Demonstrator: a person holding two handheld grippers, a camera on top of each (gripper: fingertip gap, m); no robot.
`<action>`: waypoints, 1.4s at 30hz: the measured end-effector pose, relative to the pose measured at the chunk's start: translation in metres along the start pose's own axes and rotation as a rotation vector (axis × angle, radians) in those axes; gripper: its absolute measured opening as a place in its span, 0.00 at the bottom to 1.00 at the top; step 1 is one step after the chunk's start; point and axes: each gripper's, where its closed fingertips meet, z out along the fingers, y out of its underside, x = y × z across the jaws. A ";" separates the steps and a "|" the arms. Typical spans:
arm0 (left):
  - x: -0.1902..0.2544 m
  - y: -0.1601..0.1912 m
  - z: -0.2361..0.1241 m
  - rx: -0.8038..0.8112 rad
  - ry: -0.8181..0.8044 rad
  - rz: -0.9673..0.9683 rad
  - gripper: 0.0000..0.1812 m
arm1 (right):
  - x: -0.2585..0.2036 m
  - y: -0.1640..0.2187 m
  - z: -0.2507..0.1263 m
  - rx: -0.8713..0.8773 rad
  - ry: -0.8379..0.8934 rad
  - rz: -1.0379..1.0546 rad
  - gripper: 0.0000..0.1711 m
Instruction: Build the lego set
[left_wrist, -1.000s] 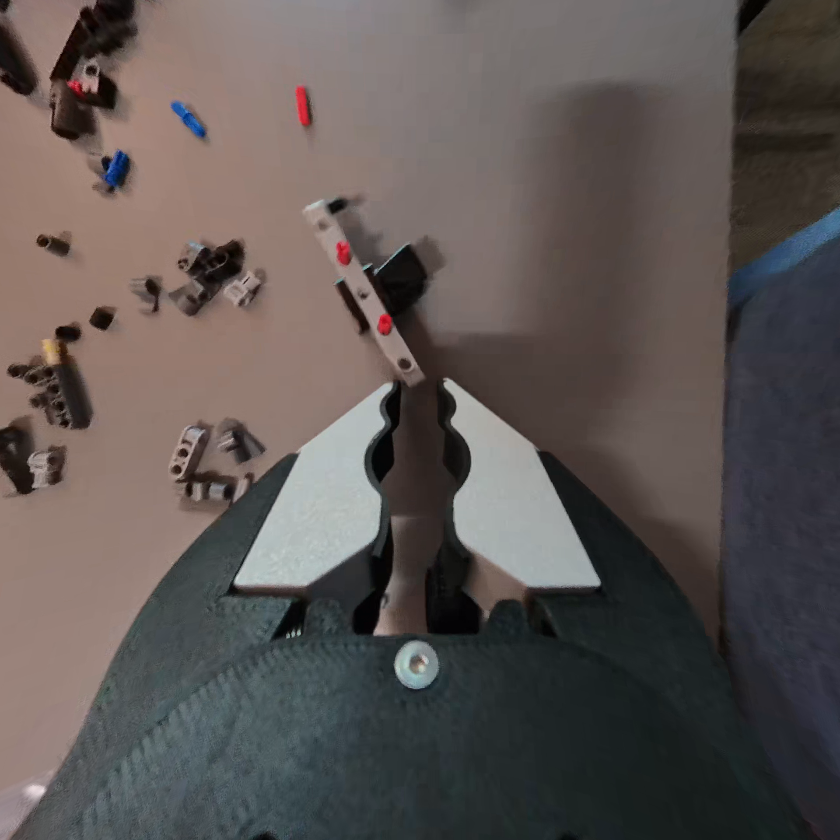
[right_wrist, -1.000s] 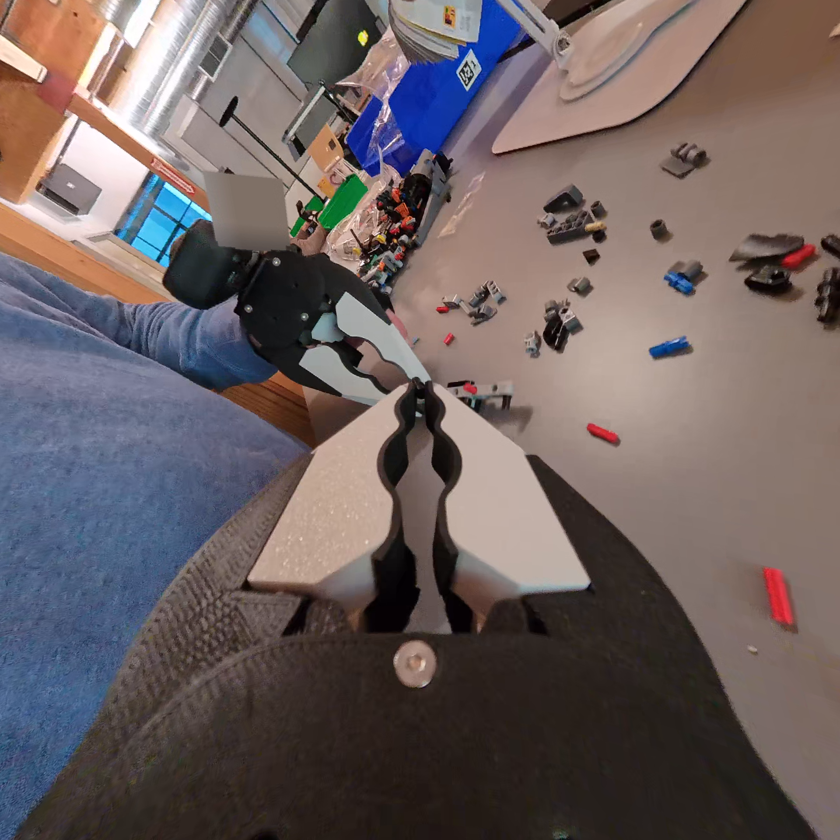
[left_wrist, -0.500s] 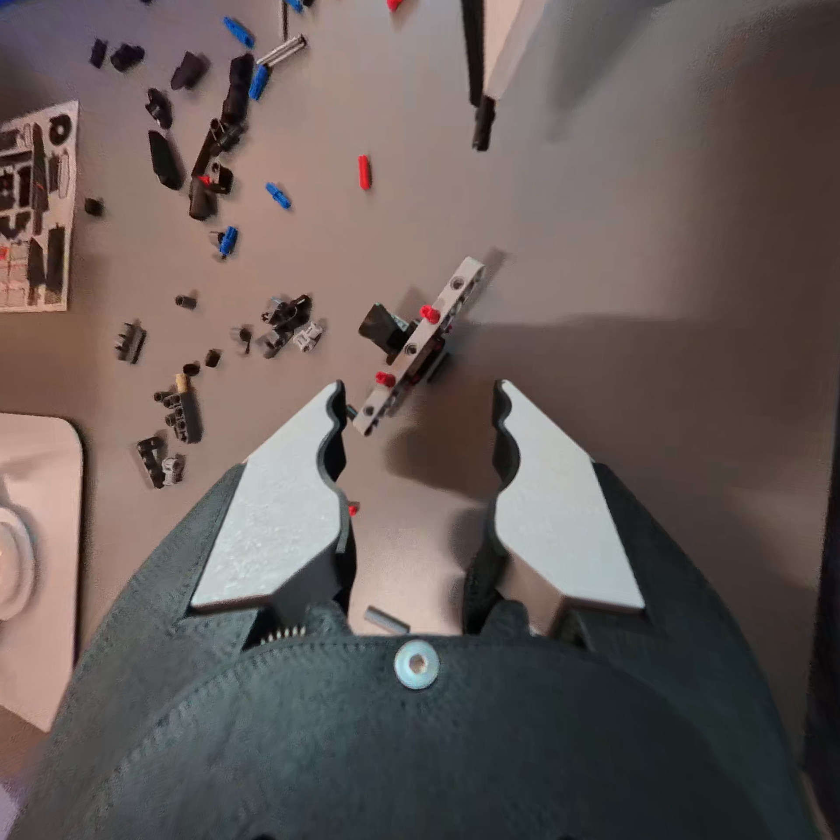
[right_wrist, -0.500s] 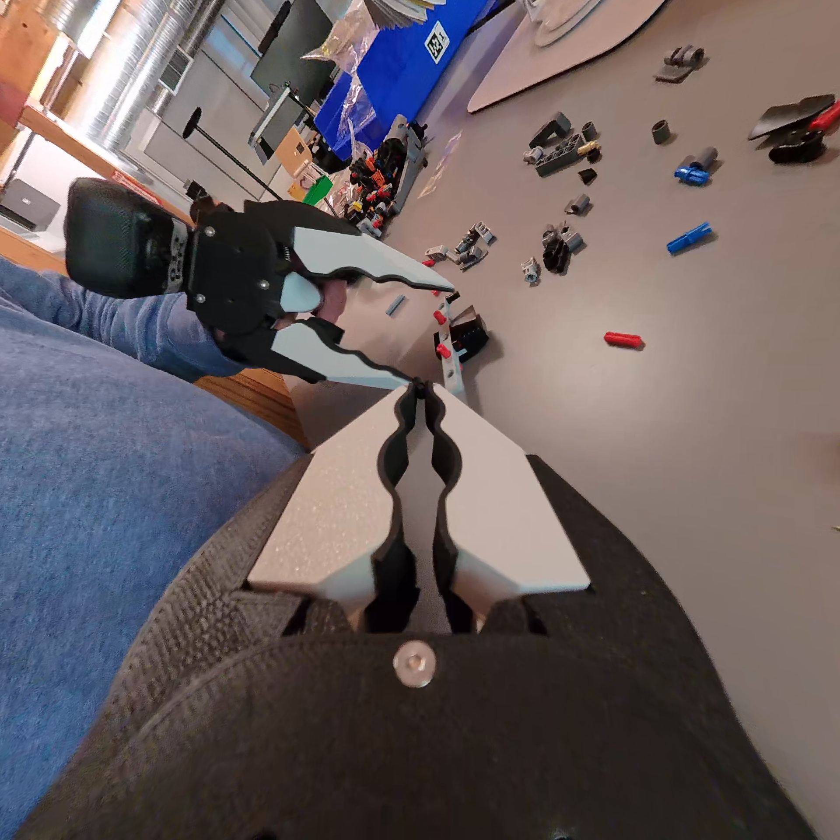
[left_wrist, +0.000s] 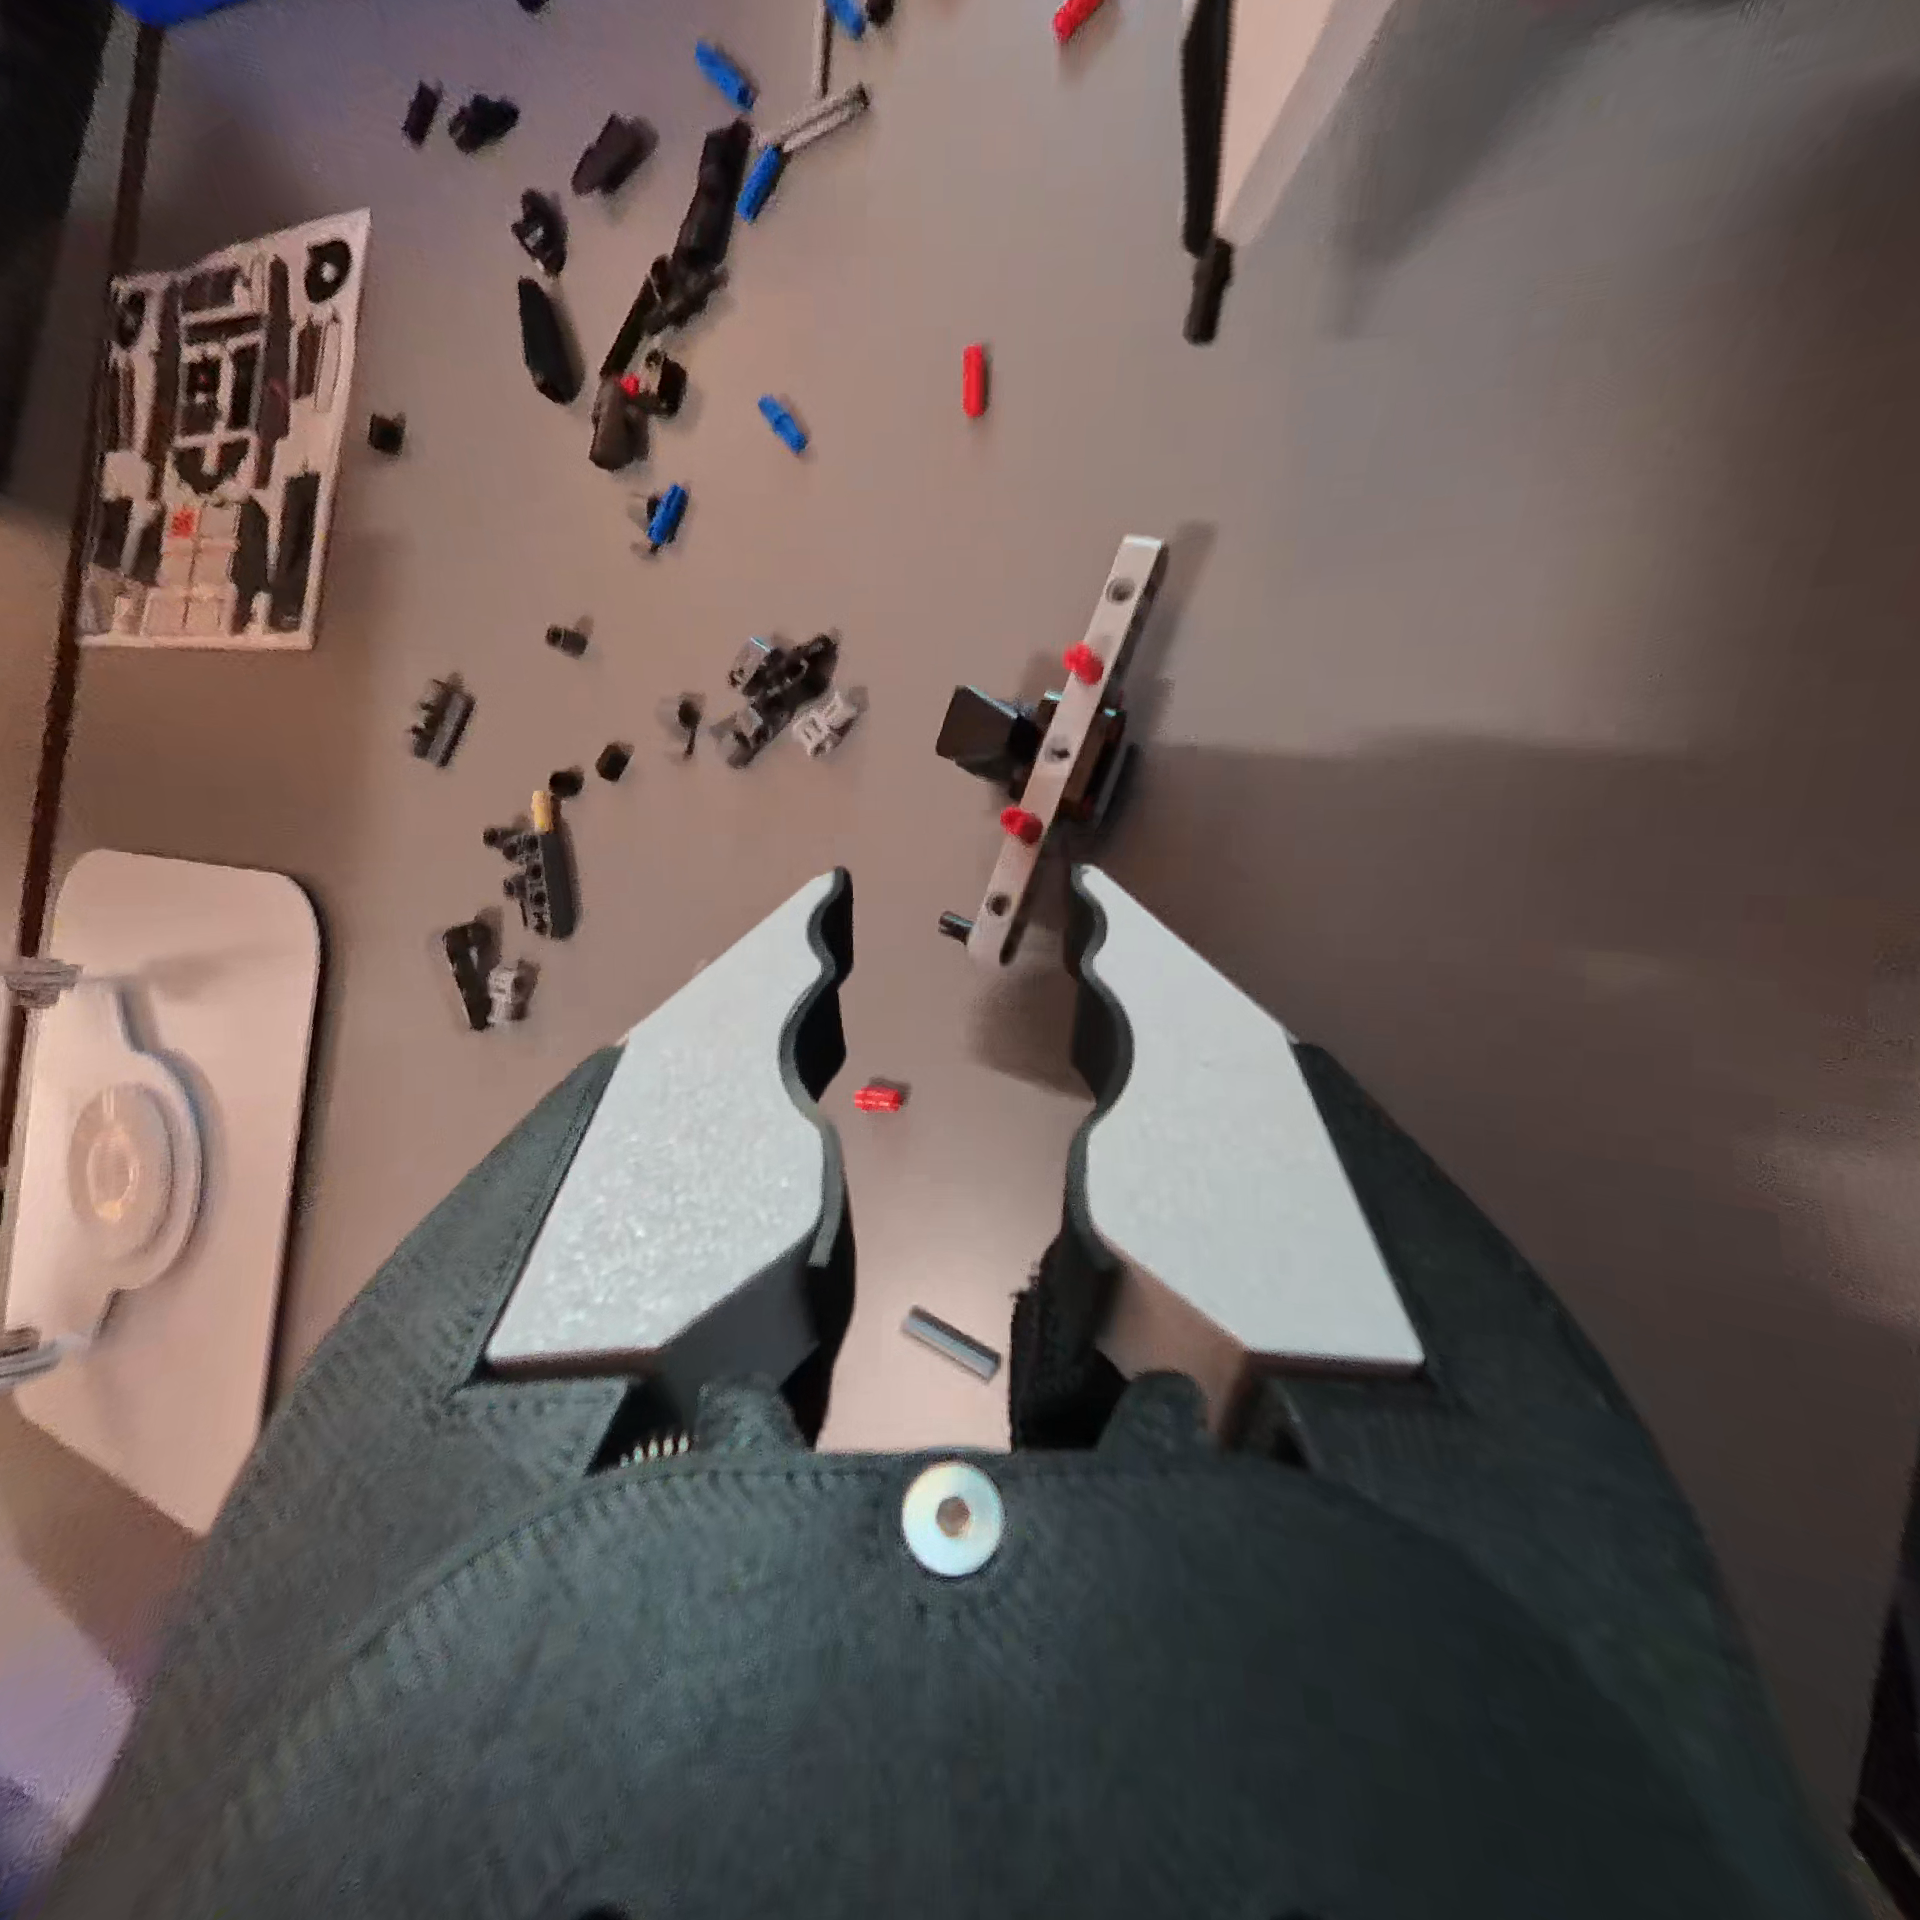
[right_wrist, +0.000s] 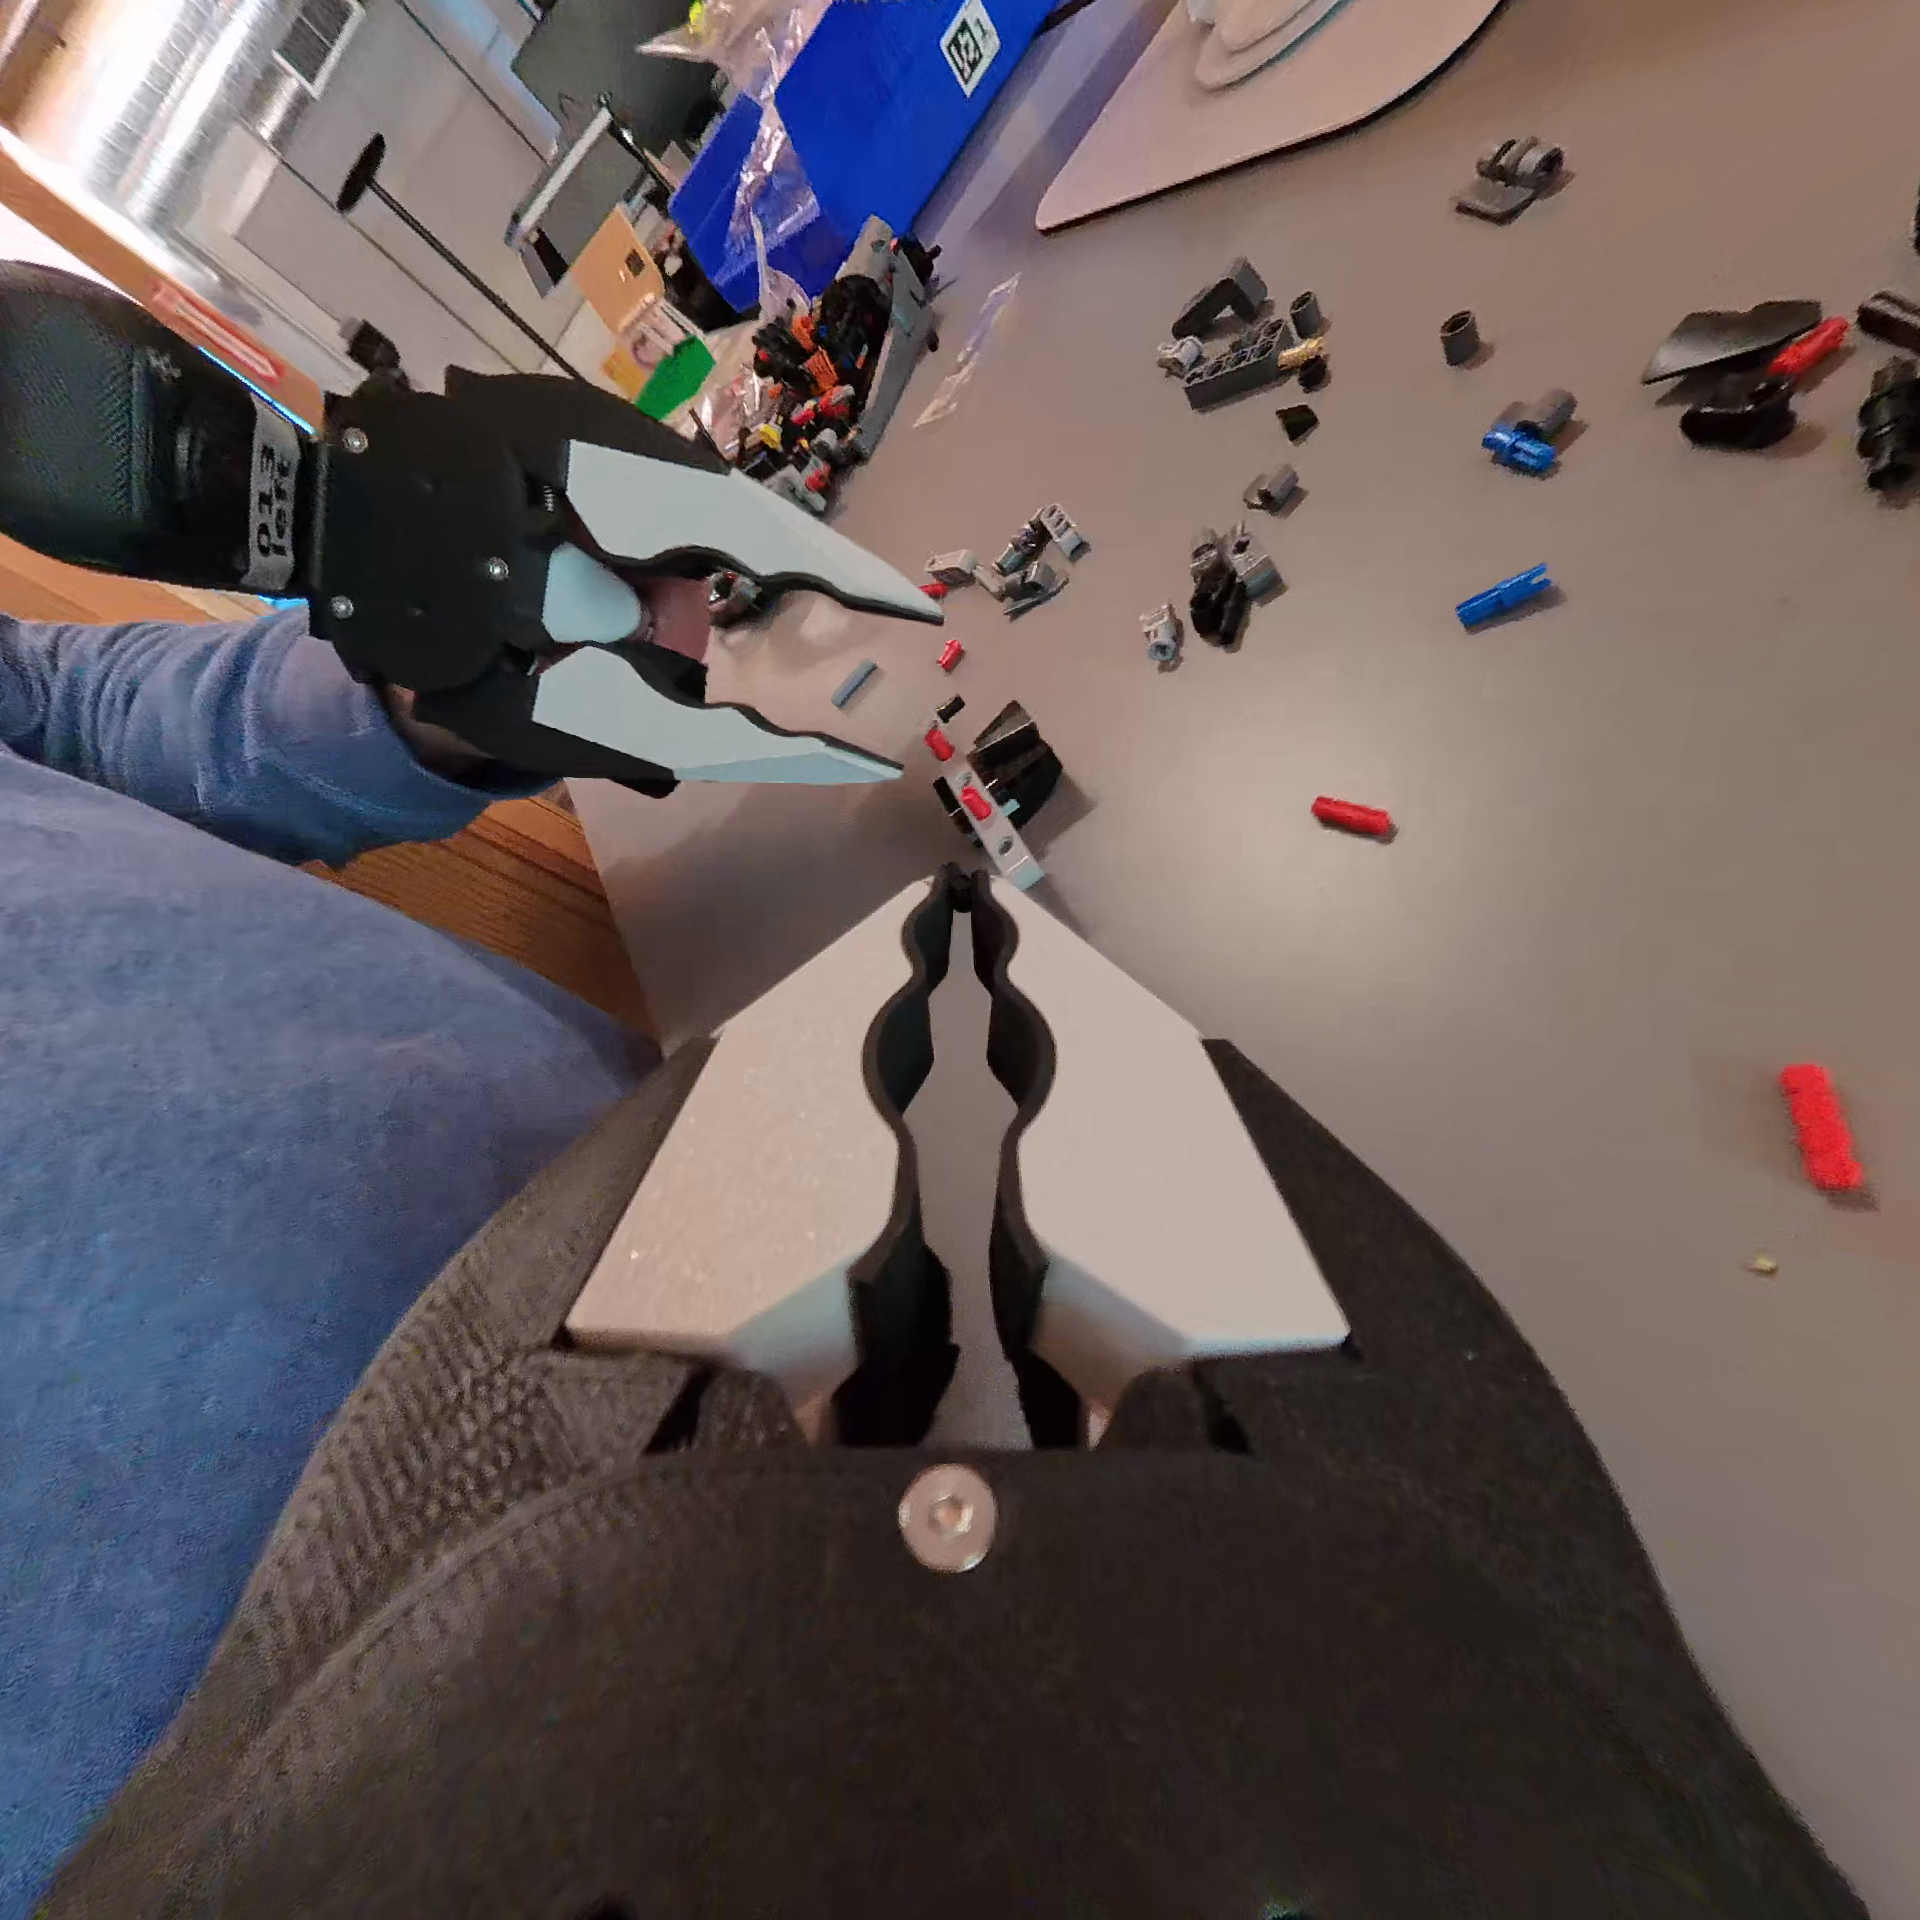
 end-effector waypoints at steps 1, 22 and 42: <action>0.001 0.004 0.003 -0.010 0.004 -0.008 0.22 | 0.002 -0.002 0.001 -0.007 -0.002 -0.006 0.00; 0.026 -0.013 -0.009 0.030 0.000 0.002 0.38 | 0.002 0.010 0.014 -0.096 -0.040 -0.029 0.00; 0.024 -0.022 0.023 0.016 -0.179 0.170 0.17 | 0.000 0.006 0.015 -0.073 -0.058 -0.028 0.00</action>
